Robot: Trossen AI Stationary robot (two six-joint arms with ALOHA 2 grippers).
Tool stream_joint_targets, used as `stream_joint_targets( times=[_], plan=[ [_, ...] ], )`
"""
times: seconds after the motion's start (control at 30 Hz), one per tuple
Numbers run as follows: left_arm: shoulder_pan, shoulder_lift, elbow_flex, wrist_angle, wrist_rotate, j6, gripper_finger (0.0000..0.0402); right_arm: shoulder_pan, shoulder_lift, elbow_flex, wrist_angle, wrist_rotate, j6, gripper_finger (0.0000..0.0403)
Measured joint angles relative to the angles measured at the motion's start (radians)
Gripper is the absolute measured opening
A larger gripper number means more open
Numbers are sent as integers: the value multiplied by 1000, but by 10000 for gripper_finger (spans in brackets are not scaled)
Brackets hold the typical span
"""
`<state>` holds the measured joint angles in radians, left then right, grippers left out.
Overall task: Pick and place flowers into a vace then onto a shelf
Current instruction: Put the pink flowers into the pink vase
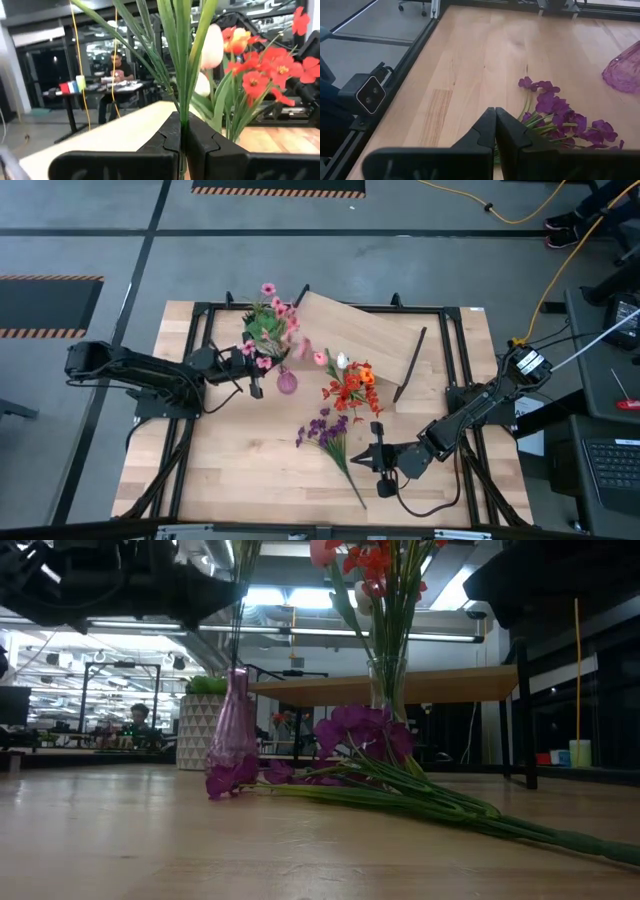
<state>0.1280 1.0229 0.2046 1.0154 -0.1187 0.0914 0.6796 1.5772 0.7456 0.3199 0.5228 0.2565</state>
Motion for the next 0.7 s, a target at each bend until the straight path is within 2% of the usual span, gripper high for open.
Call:
stream_joint_targets(
  times=[0.4,0.7],
  plan=[
    [18,35,-35,8,13,-53,3,-2,0,0,2,0,-3,14],
    [18,117,-35,23,7,-67,9,-2,0,0,2,0,-3,14]
  ],
)
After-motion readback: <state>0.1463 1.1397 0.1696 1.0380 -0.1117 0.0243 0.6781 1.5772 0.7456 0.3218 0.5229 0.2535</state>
